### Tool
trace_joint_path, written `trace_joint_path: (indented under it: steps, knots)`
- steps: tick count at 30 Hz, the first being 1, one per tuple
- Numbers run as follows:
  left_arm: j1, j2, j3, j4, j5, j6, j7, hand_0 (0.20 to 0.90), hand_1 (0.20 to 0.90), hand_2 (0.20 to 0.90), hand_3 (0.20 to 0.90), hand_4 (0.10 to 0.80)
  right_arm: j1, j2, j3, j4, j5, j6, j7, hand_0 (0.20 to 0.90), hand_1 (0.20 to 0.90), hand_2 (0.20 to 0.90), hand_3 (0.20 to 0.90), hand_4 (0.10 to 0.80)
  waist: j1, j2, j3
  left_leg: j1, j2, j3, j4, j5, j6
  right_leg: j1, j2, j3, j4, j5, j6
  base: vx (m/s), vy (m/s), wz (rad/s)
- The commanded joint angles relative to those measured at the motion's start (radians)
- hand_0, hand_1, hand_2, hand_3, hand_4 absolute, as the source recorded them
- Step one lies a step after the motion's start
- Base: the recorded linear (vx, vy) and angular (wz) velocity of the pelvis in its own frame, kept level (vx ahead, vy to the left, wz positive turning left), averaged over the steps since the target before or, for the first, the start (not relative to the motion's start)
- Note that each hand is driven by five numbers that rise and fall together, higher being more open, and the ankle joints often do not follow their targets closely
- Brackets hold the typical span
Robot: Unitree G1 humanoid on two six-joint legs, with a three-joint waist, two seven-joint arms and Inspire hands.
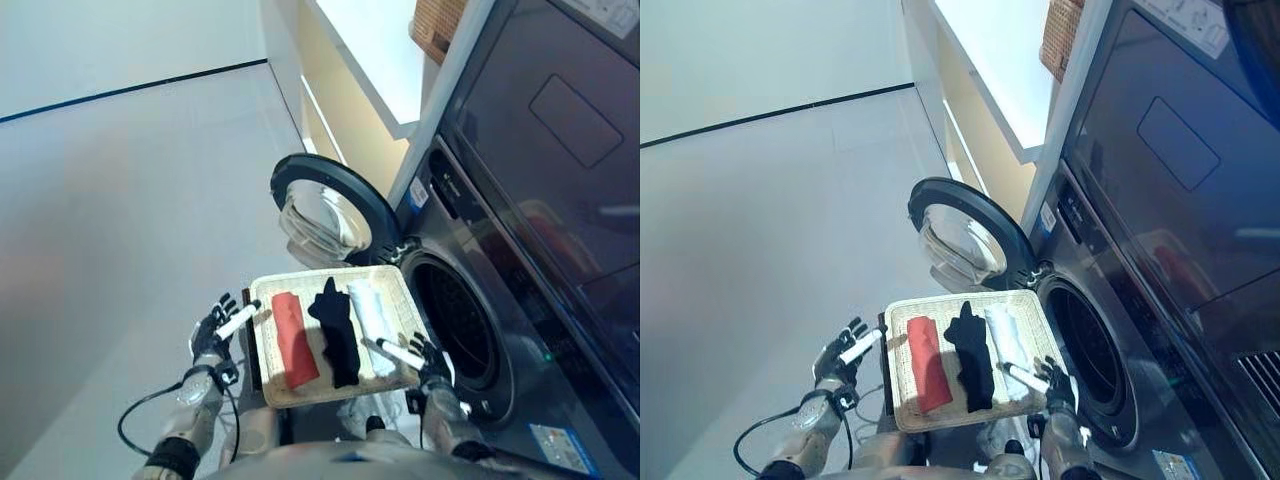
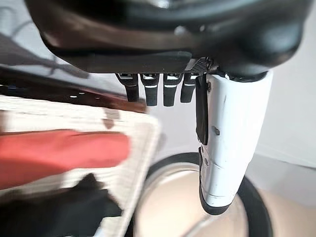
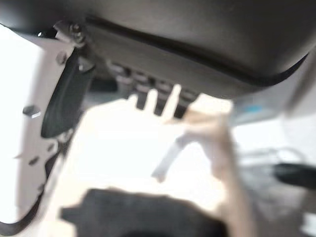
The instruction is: Pick up the clothes and place them into the washing machine
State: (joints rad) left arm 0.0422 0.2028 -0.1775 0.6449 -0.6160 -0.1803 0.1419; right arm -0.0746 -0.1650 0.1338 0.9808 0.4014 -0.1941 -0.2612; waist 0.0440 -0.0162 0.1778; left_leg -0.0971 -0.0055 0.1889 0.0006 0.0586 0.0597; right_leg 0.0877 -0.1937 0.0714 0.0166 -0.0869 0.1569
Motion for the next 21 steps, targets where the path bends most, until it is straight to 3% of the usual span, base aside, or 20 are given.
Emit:
trace_joint_path:
  steps: [1,2,6,7,8,9,13,15,19,21]
  knots:
    - [0.053,0.002,-0.011,-0.074,0.016,-0.054,0.008,0.9,0.9,0.9,0.9,0.8,0.018,-0.053,-0.01,-0.071,0.0,-0.042,-0.023,0.9,0.9,0.9,0.9,0.8,0.004,-0.034,-0.103,-0.163,0.045,-0.045,0.109,0.031,-0.063,0.048,-0.036,0.004,0.129,0.17,0.04,0.089,0.127,-0.19]
    - [0.055,0.0,-0.012,-0.077,0.014,-0.051,0.007,0.9,0.9,0.9,0.9,0.8,0.019,-0.051,-0.01,-0.081,0.001,-0.04,-0.021,0.9,0.9,0.9,0.9,0.8,0.002,-0.035,-0.103,-0.157,0.034,-0.045,0.11,0.02,-0.054,0.036,-0.044,0.001,0.156,0.197,0.044,0.09,0.127,-0.18]
    - [0.07,0.003,-0.009,-0.101,0.011,-0.042,0.0,0.9,0.9,0.9,0.9,0.8,0.018,-0.054,-0.011,-0.105,-0.003,-0.041,-0.023,0.9,0.9,0.9,0.9,0.8,-0.007,-0.02,-0.079,-0.115,0.006,-0.057,0.108,-0.015,-0.016,-0.034,-0.046,-0.012,0.331,0.291,0.018,0.064,0.147,-0.05]
    - [0.073,0.006,-0.005,-0.111,0.008,-0.04,-0.001,0.9,0.9,0.9,0.9,0.8,0.017,-0.055,-0.01,-0.112,-0.003,-0.04,-0.023,0.9,0.9,0.9,0.9,0.8,-0.011,-0.011,-0.068,-0.102,0.005,-0.059,0.105,-0.021,-0.009,-0.056,-0.042,-0.027,0.368,0.289,0.01,0.046,0.175,-0.03]
    - [0.078,0.01,0.004,-0.121,0.003,-0.038,0.0,0.9,0.9,0.9,0.9,0.8,0.016,-0.054,-0.008,-0.127,-0.005,-0.041,-0.027,0.9,0.9,0.9,0.9,0.8,-0.016,0.0,-0.052,-0.075,0.008,-0.056,0.097,-0.033,-0.005,-0.102,-0.056,-0.085,0.372,0.268,0.002,0.04,0.111,0.05]
    - [0.078,0.01,0.004,-0.122,0.003,-0.038,0.0,0.9,0.9,0.9,0.9,0.8,0.016,-0.054,-0.008,-0.128,-0.006,-0.041,-0.028,0.9,0.9,0.9,0.9,0.8,-0.02,-0.001,-0.05,-0.073,0.006,-0.059,0.097,-0.033,-0.006,-0.099,-0.058,-0.089,0.374,0.264,0.002,0.066,0.074,0.07]
    - [0.079,0.009,0.005,-0.126,-0.012,-0.046,-0.001,0.9,0.9,0.9,0.9,0.8,0.003,-0.057,-0.012,-0.128,-0.003,-0.041,-0.034,0.9,0.9,0.9,0.9,0.8,-0.036,0.011,-0.021,-0.042,0.028,-0.079,0.091,-0.061,-0.035,-0.175,-0.109,-0.167,0.221,0.197,0.007,0.073,-0.09,0.05]
    - [0.063,0.01,0.009,-0.12,-0.016,-0.055,0.009,0.9,0.9,0.9,0.9,0.8,-0.01,-0.056,-0.017,-0.132,-0.002,-0.039,-0.039,0.9,0.9,0.9,0.9,0.8,-0.063,-0.006,0.013,-0.031,0.038,-0.106,0.104,-0.084,-0.067,-0.239,-0.153,-0.144,0.094,0.257,0.039,0.079,-0.197,0.03]
    - [0.061,0.015,0.015,-0.13,-0.023,-0.061,0.014,0.9,0.9,0.9,0.9,0.8,-0.007,-0.06,-0.016,-0.157,-0.013,-0.035,-0.044,0.9,0.9,0.9,0.9,0.8,-0.085,-0.034,0.038,-0.02,0.043,-0.137,0.13,-0.11,-0.088,-0.281,-0.164,-0.104,0.052,0.321,0.068,0.084,-0.143,0.16]
    - [0.057,0.005,0.018,-0.112,-0.028,-0.058,0.011,0.9,0.9,0.9,0.9,0.8,-0.008,-0.062,-0.013,-0.148,-0.021,-0.031,-0.04,0.9,0.9,0.9,0.9,0.8,-0.073,-0.054,0.038,-0.031,0.044,-0.139,0.136,-0.109,-0.099,-0.247,-0.166,-0.151,0.034,0.305,0.074,0.014,-0.127,0.49]
